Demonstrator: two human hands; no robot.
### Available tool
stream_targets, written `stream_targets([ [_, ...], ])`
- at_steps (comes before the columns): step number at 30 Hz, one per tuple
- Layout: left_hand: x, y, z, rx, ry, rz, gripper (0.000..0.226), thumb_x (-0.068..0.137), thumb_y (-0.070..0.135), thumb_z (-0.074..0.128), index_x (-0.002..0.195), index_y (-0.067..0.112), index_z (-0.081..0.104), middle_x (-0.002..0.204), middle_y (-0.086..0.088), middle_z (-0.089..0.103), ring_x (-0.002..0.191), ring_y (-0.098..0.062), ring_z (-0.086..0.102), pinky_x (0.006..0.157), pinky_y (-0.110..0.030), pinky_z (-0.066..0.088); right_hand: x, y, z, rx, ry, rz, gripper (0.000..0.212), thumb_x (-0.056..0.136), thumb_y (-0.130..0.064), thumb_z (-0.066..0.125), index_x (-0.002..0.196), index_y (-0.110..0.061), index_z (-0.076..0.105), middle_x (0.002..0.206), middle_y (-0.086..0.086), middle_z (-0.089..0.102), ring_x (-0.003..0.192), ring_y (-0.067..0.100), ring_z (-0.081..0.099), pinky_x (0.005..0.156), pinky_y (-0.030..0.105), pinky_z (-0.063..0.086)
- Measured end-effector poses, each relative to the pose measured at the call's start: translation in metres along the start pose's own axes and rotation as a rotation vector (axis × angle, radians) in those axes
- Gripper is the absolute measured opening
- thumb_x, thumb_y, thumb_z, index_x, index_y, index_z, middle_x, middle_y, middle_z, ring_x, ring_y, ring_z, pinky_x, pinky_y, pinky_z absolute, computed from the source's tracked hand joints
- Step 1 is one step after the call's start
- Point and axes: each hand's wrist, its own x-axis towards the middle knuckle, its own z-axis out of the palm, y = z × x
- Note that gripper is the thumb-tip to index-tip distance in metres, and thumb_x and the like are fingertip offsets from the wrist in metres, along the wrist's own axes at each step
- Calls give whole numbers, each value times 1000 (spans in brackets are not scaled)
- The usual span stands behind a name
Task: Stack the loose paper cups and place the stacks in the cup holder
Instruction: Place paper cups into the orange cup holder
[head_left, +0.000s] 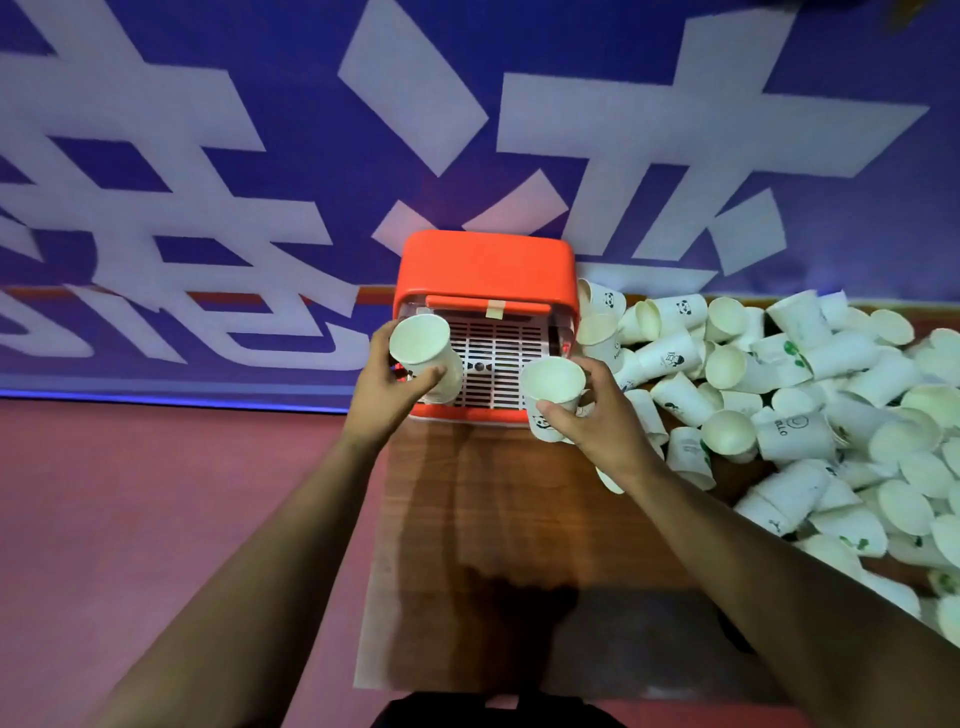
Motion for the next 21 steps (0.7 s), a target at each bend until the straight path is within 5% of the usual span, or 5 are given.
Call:
stream_targets([
  [8,19,-20,-4,147,-79,-17,80,82,34,81,149,31,36,146,10,50,129,-11,51,103,-30,47,17,-15,21,44,51,40,70,63,-64,71,124,-45,41,124,-11,55,114,14,55,92,44,53],
  [18,21,-49,-9,374,-209,-142,83,82,31,79,151,34,33,140,-10,45,136,-30,36,108,-43,37,34,-33,50,74,107,41,52,76,-43,76,119,-26,53,114,-9,61,106,9,56,80,14,43],
  [21,20,-50,-13,356,-246,-162,87,84,30,78,154,38,27,142,-10,43,138,-30,34,110,-44,35,43,-42,62,121,95,31,56,73,-46,75,120,-25,53,113,-11,60,106,8,56,86,22,45],
])
